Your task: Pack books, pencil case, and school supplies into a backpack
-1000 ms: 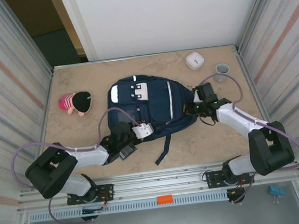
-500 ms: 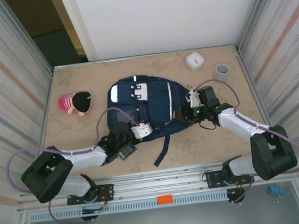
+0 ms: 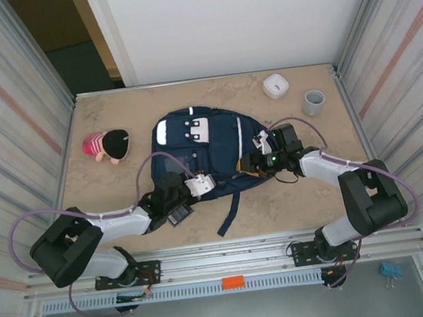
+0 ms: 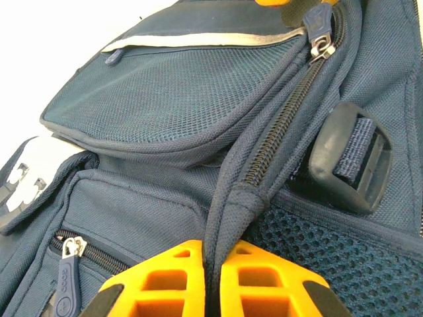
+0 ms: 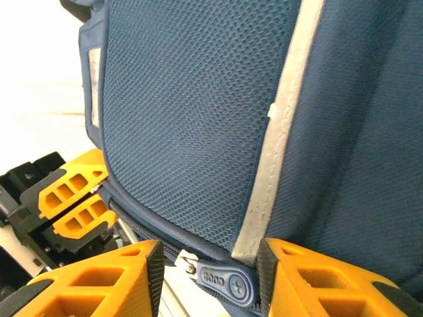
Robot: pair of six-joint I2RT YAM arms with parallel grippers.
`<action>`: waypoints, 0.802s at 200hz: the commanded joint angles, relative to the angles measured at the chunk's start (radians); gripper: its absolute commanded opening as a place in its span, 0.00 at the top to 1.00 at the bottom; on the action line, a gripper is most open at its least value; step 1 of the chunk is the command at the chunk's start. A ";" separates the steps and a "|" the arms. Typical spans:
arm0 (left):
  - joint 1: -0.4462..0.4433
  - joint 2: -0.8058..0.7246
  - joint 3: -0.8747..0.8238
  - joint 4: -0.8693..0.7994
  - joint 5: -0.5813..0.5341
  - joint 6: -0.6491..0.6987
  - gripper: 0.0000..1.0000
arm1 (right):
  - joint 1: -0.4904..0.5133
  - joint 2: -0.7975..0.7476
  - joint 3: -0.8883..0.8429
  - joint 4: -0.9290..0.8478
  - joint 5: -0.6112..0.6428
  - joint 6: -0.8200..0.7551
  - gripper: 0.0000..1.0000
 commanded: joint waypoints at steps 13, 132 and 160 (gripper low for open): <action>0.008 -0.029 0.012 0.081 0.008 -0.028 0.96 | 0.024 0.011 -0.006 0.010 -0.099 -0.004 0.63; 0.008 -0.024 0.011 0.088 0.006 -0.031 0.96 | 0.020 0.070 0.020 0.012 -0.037 0.043 0.93; 0.021 -0.046 0.007 0.058 -0.025 -0.022 0.96 | -0.032 0.005 -0.005 0.010 -0.016 0.053 1.00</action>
